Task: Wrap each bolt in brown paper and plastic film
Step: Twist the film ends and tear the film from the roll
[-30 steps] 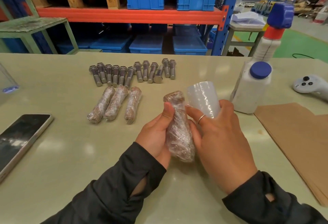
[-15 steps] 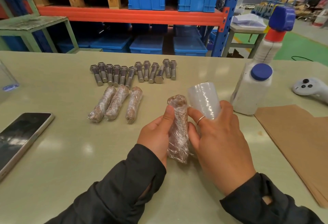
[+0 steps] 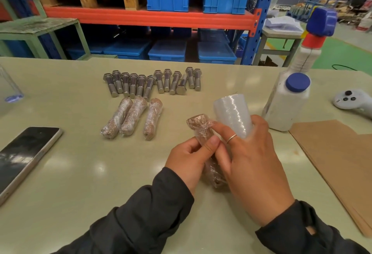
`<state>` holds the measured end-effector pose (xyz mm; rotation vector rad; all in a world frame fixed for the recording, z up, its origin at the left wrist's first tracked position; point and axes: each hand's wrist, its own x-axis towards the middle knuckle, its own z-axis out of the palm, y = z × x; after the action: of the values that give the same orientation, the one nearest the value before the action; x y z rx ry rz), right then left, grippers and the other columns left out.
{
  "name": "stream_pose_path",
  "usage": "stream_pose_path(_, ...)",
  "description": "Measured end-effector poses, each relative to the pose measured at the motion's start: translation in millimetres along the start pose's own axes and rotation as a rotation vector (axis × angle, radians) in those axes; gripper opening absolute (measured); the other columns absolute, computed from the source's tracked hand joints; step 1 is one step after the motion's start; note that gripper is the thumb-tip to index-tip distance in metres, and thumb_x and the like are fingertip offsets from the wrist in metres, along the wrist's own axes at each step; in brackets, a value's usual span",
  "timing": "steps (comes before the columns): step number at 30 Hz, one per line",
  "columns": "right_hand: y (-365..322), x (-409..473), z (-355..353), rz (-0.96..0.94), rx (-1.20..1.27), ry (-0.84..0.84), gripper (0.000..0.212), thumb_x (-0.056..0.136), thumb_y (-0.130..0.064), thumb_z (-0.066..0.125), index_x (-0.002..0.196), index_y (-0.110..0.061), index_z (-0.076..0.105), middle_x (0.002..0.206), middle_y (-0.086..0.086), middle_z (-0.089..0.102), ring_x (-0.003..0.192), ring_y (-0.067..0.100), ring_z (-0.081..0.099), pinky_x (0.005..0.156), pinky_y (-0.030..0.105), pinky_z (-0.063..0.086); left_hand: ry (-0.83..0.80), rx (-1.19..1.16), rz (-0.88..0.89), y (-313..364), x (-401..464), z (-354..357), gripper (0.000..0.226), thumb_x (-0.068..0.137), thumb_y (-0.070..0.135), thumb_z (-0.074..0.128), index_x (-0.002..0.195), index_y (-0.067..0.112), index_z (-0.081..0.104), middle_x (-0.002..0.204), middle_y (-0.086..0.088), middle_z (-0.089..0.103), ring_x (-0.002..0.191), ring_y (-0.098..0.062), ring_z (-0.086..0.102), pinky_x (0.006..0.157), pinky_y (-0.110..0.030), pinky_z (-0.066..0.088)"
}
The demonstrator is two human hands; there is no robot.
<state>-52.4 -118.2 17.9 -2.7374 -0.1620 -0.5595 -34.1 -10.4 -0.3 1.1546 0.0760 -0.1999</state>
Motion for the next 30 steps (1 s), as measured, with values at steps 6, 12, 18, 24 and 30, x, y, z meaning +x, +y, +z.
stream_pose_path(6,11.1,1.9,-4.1,-0.032,0.266,0.014,0.040,0.086,-0.056,0.020,0.125,-0.065,0.020,0.113,-0.014,0.016,0.082,0.009,0.049,0.065,0.010,0.040,0.024,0.026,0.060,-1.3,3.5,0.2,0.032,0.059,0.036,0.084,0.080,0.015,0.074,0.084,-0.015,0.064,0.076,-0.029,0.054,0.075,-0.042,0.043)
stream_pose_path(12,14.6,5.5,-3.3,-0.009,0.343,-0.023,0.037,0.080,-0.061,0.014,0.114,-0.076,0.015,0.111,-0.016,0.018,0.075,-0.004,0.048,0.058,0.006,0.038,0.058,0.007,0.028,0.3,5.0,-2.1,0.038,0.057,0.033,0.070,0.090,0.012,0.067,0.073,0.000,0.071,0.068,-0.015,0.067,0.064,-0.029,0.053)
stream_pose_path(18,23.6,11.9,-6.0,-0.026,0.261,0.027,0.048,0.080,-0.062,0.016,0.124,-0.067,0.033,0.108,-0.015,0.016,0.083,0.012,0.044,0.071,0.019,0.034,0.075,-0.076,0.009,6.9,3.0,-2.9,0.016,0.072,0.017,0.064,0.085,0.008,0.066,0.069,-0.001,0.065,0.057,-0.012,0.061,0.054,-0.026,0.052)
stream_pose_path(24,29.0,20.6,-8.2,-0.061,0.248,-0.015,0.031,0.085,-0.055,0.026,0.104,-0.079,0.021,0.109,-0.017,0.015,0.088,0.012,0.046,0.071,0.021,0.035,-0.016,-0.126,0.054,16.7,-0.5,-3.8,0.022,0.064,0.015,0.061,0.083,0.006,0.066,0.071,-0.004,0.069,0.060,-0.014,0.065,0.057,-0.026,0.056)
stream_pose_path(30,30.7,22.6,-10.1,-0.102,0.276,0.025,0.029,0.083,-0.061,0.024,0.103,-0.081,0.020,0.108,-0.021,0.014,0.091,0.013,0.049,0.072,0.023,0.042,-0.139,-0.121,0.068,20.9,-4.7,-4.0,0.019,0.063,0.014,0.062,0.080,0.008,0.070,0.077,-0.008,0.069,0.067,-0.019,0.064,0.067,-0.032,0.056)
